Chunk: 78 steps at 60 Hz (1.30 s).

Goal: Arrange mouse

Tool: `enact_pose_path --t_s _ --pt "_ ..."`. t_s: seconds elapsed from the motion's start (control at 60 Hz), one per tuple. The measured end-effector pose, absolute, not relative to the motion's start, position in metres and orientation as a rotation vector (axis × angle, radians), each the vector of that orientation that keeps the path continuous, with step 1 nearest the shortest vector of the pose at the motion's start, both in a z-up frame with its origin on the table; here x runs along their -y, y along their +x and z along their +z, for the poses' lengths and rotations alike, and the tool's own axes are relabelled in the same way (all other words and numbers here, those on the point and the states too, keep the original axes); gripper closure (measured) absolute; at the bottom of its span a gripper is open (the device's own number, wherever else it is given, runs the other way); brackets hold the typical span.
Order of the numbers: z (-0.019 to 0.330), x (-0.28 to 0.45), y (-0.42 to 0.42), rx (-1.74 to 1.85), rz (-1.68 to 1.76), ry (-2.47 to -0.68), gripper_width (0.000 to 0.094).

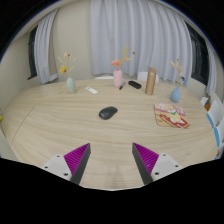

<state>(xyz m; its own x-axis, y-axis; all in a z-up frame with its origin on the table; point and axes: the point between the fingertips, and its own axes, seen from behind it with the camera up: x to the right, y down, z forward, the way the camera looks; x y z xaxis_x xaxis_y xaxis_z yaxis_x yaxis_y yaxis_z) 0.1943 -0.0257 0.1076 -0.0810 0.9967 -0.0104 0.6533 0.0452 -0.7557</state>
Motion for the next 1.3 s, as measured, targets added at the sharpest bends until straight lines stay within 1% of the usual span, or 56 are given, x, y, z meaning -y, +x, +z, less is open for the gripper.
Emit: enact_pose_path --t_s 0.333,0.5,0.767,0.867,1.05,1.1,1.133,1.167,1.217,1.25,1.3 --pt "0.065 0.084 0.094 1.737 0.818 -1.678 0.0078" --pt "0.039 0.093 0.045 1.714 0.792 -1.702 0.0078" --pt "-0.004 0.087 -0.027 1.692 0.747 -1.736 0.0073" --pt "-0.015 0.085 -0.047 1.692 0.737 -1.753 0.0069" --pt "-0.013 0.095 -0.082 1.709 0.784 -1.734 0.0078" --pt "-0.013 0.101 -0.087 1.726 0.795 -1.723 0.0126" --pt "-0.013 0.103 -0.090 1.737 0.799 -1.714 0.0187" --pt "-0.014 0.103 -0.093 1.747 0.800 -1.705 0.0270" --pt "-0.014 0.104 -0.095 1.754 0.797 -1.692 0.0452" --pt "-0.014 0.104 -0.095 1.759 0.794 -1.688 0.0457" --pt "-0.014 0.103 -0.095 1.773 0.778 -1.664 0.0490"
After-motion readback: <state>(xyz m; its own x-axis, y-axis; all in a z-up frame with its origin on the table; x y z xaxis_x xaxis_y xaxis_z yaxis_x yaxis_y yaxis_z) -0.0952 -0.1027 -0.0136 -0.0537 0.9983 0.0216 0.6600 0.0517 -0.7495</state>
